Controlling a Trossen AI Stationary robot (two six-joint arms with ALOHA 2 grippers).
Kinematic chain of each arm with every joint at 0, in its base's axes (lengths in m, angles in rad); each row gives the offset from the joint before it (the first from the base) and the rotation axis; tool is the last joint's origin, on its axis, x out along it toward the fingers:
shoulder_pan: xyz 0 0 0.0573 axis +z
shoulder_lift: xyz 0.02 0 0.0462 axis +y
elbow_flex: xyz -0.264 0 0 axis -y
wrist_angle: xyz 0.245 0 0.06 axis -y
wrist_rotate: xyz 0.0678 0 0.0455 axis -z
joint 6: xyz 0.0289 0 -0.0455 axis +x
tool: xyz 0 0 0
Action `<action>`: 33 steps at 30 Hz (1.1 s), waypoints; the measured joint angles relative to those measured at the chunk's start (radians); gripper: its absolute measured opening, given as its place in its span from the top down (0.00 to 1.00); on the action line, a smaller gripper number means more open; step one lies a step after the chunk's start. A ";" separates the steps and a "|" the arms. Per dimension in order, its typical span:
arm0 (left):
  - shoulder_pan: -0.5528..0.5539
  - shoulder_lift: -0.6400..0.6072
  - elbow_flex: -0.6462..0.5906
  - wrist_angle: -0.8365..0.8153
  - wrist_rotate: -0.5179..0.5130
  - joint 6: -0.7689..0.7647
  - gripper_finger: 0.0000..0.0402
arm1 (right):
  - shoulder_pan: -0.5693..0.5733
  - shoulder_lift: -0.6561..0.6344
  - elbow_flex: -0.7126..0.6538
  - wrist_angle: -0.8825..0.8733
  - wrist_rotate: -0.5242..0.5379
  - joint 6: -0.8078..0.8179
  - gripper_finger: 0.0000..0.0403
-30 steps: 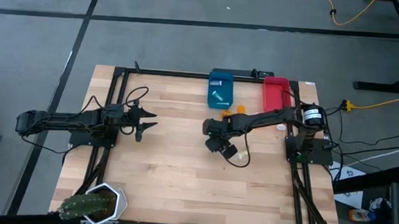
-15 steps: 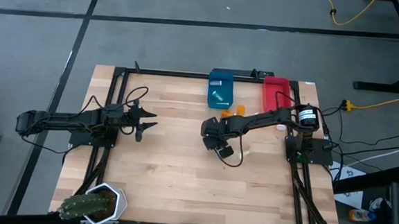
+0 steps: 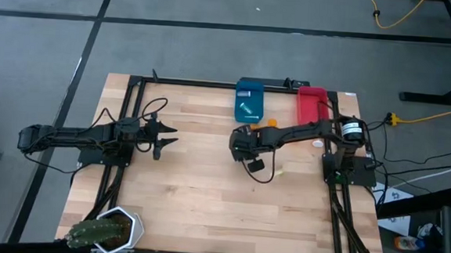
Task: Pick and place medicine bottles into bin by pill shape (circle, oval)
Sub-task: Put the small blue pill bottle into the blue bin
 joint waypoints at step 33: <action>0.000 0.000 0.000 0.000 0.000 0.000 0.59 | -0.380 -0.175 0.000 0.197 0.093 0.209 0.66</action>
